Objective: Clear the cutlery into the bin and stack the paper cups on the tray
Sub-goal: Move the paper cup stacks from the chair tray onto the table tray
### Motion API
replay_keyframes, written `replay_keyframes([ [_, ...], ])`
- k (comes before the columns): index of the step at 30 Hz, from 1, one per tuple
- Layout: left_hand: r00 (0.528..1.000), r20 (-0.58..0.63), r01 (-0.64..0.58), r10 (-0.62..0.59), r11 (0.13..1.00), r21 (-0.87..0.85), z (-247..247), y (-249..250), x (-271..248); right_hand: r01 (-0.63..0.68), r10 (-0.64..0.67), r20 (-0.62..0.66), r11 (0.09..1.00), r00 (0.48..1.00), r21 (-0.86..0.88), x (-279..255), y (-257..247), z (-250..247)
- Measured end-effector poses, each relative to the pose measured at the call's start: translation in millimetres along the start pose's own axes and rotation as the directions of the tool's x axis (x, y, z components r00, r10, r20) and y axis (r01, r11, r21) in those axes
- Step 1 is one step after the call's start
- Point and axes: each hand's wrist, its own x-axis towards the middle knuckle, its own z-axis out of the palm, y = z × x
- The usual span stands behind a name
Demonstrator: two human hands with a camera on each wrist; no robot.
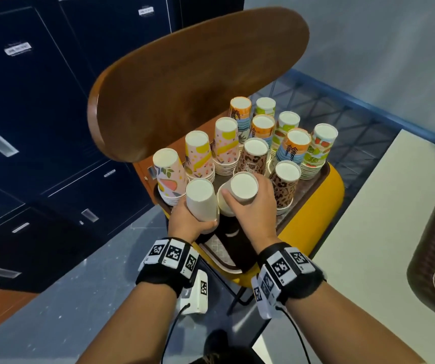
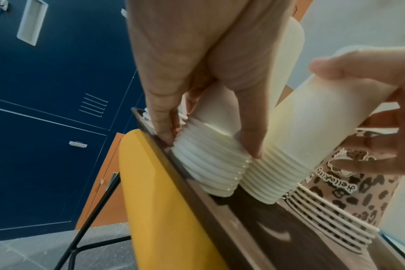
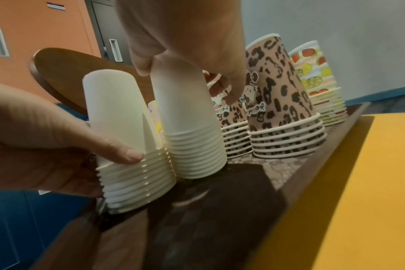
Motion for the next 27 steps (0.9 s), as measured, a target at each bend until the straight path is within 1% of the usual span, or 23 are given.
replay_keyframes([
  [4,0.998,0.065,0.018,-0.021,0.999,0.047,1,-1,0,-0.020,0.019,-0.017,1.000,1.000,-0.010,-1,2,-6],
  [8,0.997,0.077,0.007,-0.012,0.998,0.067,4,-1,-4,-0.052,0.053,0.051,0.998,0.997,-0.026,-11,5,-9],
  [11,0.998,0.070,0.003,-0.007,0.998,0.059,5,1,-9,-0.142,0.140,0.129,0.990,0.982,0.006,-20,15,-10],
  [13,0.996,0.091,-0.002,-0.004,0.998,0.068,6,5,-14,-0.218,0.209,0.172,0.975,0.963,0.036,-31,25,-13],
  [15,0.993,0.114,-0.016,0.007,0.997,0.079,7,10,-19,-0.254,0.242,0.187,0.967,0.952,0.039,-41,33,-16],
  [18,0.987,0.156,-0.048,0.040,0.998,0.050,7,19,-27,-0.257,0.245,0.155,0.965,0.957,0.058,-44,34,-26],
  [21,0.978,0.174,-0.117,0.118,0.993,-0.018,5,28,-35,-0.216,0.203,0.114,0.969,0.972,0.120,-43,27,-45],
  [24,0.960,0.189,-0.203,0.208,0.978,-0.050,8,41,-50,-0.186,0.176,0.078,0.973,0.981,0.140,-47,21,-72],
  [27,0.937,0.216,-0.260,0.275,0.961,-0.096,24,60,-70,-0.178,0.178,0.011,0.974,0.984,0.143,-57,21,-108],
])
